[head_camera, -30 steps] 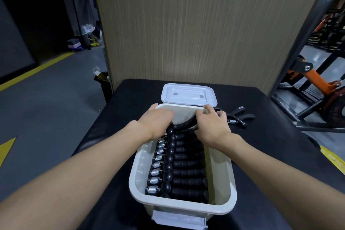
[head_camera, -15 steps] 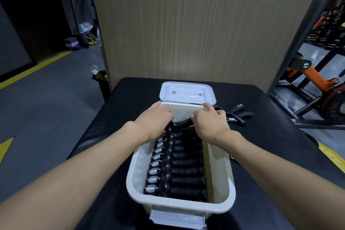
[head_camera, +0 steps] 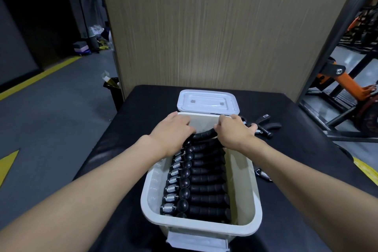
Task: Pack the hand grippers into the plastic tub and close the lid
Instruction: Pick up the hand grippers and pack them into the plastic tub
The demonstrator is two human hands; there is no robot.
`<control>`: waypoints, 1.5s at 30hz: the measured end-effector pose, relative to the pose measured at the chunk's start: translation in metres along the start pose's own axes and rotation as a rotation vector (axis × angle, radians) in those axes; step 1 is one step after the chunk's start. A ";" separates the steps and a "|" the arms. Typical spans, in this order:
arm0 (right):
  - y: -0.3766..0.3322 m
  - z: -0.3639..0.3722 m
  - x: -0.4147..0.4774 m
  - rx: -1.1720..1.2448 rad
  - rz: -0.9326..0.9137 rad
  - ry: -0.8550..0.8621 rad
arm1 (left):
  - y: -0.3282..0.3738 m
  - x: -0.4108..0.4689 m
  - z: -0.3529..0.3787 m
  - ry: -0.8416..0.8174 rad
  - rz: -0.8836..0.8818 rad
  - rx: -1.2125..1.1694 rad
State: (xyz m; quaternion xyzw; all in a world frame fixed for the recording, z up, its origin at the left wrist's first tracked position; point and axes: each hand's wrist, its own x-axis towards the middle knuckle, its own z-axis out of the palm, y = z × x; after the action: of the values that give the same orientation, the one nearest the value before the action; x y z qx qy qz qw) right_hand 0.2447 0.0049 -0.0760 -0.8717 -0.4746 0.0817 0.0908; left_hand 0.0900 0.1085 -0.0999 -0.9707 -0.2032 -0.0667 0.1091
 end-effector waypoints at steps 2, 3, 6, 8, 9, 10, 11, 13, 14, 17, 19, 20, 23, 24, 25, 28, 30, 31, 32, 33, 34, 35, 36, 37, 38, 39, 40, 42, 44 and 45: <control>0.002 -0.001 0.002 0.016 0.004 -0.005 | -0.001 0.001 0.003 0.023 -0.026 -0.017; 0.004 -0.002 0.003 0.015 0.005 -0.004 | -0.001 0.001 0.003 0.031 -0.034 -0.019; 0.007 -0.005 0.007 0.013 0.003 -0.026 | 0.000 0.002 0.002 0.014 -0.021 0.029; 0.007 -0.005 0.008 0.016 0.007 -0.053 | -0.001 0.002 0.002 -0.017 -0.023 0.039; 0.007 -0.004 0.008 0.009 0.008 -0.060 | -0.001 0.003 0.004 -0.033 -0.021 0.053; 0.007 -0.002 0.009 0.000 0.009 -0.060 | -0.002 0.004 0.005 -0.050 -0.023 0.066; 0.007 -0.001 0.009 -0.006 0.012 -0.060 | -0.002 0.004 0.005 -0.061 -0.025 0.071; 0.006 0.001 0.010 -0.012 0.018 -0.056 | 0.000 0.004 0.004 -0.079 -0.029 0.075; 0.006 0.001 0.011 -0.016 0.019 -0.050 | 0.000 0.004 0.002 -0.087 -0.030 0.079; 0.005 0.003 0.011 -0.031 0.016 -0.045 | 0.003 0.004 -0.002 -0.090 -0.027 0.089; 0.004 0.003 0.010 -0.052 0.014 -0.070 | 0.004 0.004 -0.002 -0.101 -0.030 0.089; 0.004 0.003 0.010 -0.064 0.012 -0.082 | 0.004 0.004 -0.002 -0.106 -0.033 0.084; 0.004 -0.001 0.008 -0.055 -0.009 -0.094 | 0.002 0.003 0.000 -0.093 -0.058 0.036; 0.005 -0.002 0.007 -0.047 -0.020 -0.105 | 0.001 0.003 0.000 -0.081 -0.067 0.004; 0.006 -0.002 0.007 -0.039 -0.034 -0.114 | 0.001 0.002 0.000 -0.066 -0.077 -0.032; 0.011 0.001 0.005 -0.042 -0.092 -0.074 | 0.001 0.001 -0.001 -0.033 -0.101 -0.112; 0.015 0.001 0.003 -0.084 -0.134 -0.023 | 0.000 0.000 0.000 -0.019 -0.118 -0.160; 0.017 0.001 0.002 -0.088 -0.146 -0.001 | -0.001 0.000 0.001 -0.009 -0.126 -0.184; 0.018 0.000 0.002 -0.079 -0.152 0.021 | -0.001 0.000 0.002 0.004 -0.134 -0.204; 0.018 -0.002 0.001 -0.058 -0.154 0.047 | -0.001 -0.001 0.002 0.022 -0.140 -0.218; 0.019 -0.004 0.001 -0.023 -0.152 0.074 | -0.001 -0.001 0.001 0.039 -0.148 -0.234; 0.019 -0.005 0.001 0.023 -0.149 0.098 | -0.001 -0.002 0.000 0.054 -0.162 -0.258; 0.018 -0.006 0.000 0.073 -0.146 0.119 | 0.000 -0.003 -0.002 0.063 -0.183 -0.290; 0.017 -0.006 0.000 0.118 -0.145 0.145 | 0.000 -0.004 -0.004 0.062 -0.209 -0.333; 0.017 -0.006 -0.001 0.151 -0.145 0.178 | -0.001 -0.005 -0.005 0.054 -0.235 -0.383; 0.016 -0.006 -0.002 0.167 -0.149 0.218 | -0.001 -0.006 -0.007 0.046 -0.254 -0.433; 0.016 -0.006 -0.003 0.167 -0.161 0.257 | 0.000 -0.008 -0.010 0.038 -0.269 -0.472; 0.015 -0.007 -0.007 0.168 -0.199 0.310 | 0.001 -0.013 -0.015 0.041 -0.300 -0.546; 0.016 -0.010 -0.011 0.212 -0.221 0.329 | 0.002 -0.017 -0.021 0.067 -0.355 -0.663; 0.016 -0.012 -0.013 0.243 -0.223 0.335 | 0.003 -0.019 -0.023 0.081 -0.378 -0.709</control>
State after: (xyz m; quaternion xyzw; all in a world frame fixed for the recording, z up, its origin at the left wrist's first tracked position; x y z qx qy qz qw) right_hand 0.2535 -0.0154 -0.0675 -0.7980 -0.5328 -0.0183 0.2811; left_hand 0.0721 0.0936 -0.0810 -0.8903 -0.3382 -0.1899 -0.2388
